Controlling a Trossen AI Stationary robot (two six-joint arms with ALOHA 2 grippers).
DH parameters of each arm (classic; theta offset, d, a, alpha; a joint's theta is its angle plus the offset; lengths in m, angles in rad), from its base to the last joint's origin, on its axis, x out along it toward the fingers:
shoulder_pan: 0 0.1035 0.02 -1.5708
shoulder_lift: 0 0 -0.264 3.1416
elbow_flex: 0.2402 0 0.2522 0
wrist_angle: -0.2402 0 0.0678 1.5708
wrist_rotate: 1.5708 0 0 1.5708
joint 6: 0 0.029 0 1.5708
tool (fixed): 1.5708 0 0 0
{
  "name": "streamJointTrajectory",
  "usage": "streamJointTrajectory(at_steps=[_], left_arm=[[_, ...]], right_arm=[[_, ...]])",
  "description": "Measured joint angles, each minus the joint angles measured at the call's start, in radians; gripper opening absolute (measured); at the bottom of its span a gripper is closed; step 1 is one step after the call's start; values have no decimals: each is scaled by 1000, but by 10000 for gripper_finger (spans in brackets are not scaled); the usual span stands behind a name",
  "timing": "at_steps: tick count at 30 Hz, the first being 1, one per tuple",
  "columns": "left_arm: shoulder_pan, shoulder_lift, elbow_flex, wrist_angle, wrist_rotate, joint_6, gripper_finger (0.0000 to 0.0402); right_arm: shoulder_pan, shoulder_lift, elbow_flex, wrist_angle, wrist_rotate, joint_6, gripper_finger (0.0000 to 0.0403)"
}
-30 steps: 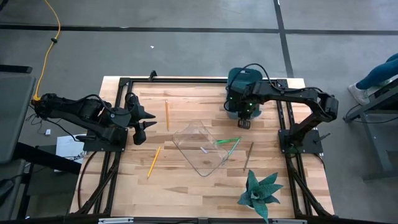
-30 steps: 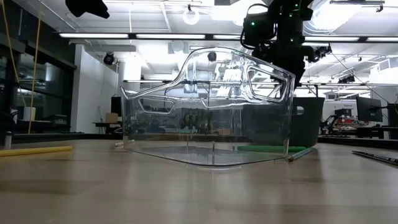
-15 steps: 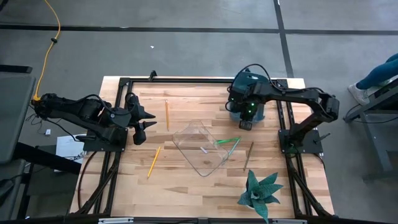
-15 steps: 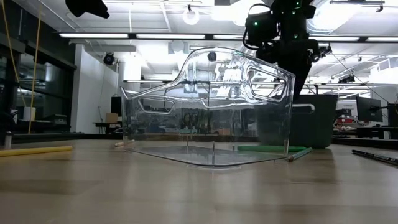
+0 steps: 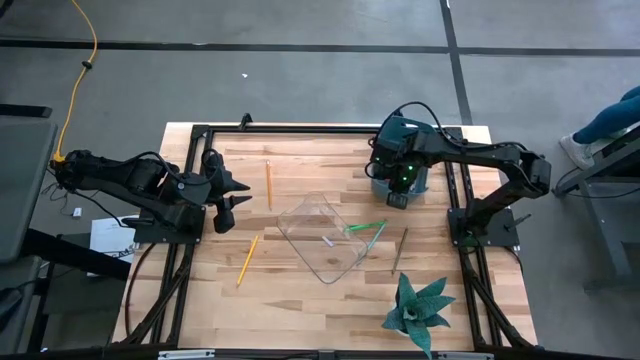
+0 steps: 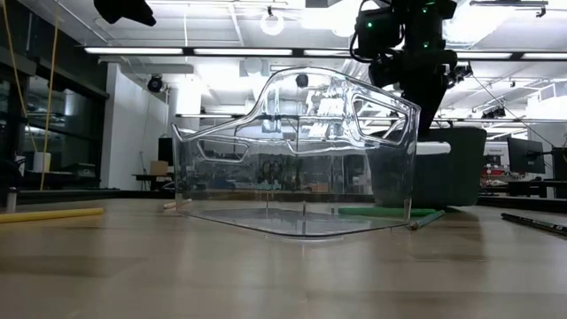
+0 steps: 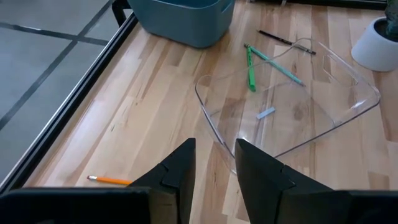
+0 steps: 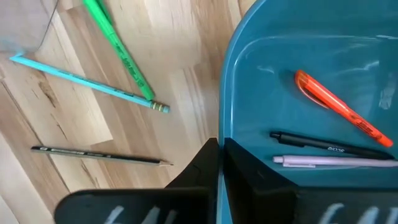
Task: Sort pens & pencils
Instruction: Adjust the blue bin
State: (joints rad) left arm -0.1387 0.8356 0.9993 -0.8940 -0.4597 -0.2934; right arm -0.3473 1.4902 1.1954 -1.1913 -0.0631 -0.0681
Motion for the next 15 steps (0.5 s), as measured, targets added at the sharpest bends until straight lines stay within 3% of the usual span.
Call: streamJointTrajectory(at_steps=[6, 15], left_arm=[[0, 0, 0, 0, 7, -2, 101], [0, 0, 0, 0, 7, 0, 101]], right_arm=[[0, 0, 0, -15, 7, -6, 5], [-2, -1, 0, -24, 16, 9, 42]])
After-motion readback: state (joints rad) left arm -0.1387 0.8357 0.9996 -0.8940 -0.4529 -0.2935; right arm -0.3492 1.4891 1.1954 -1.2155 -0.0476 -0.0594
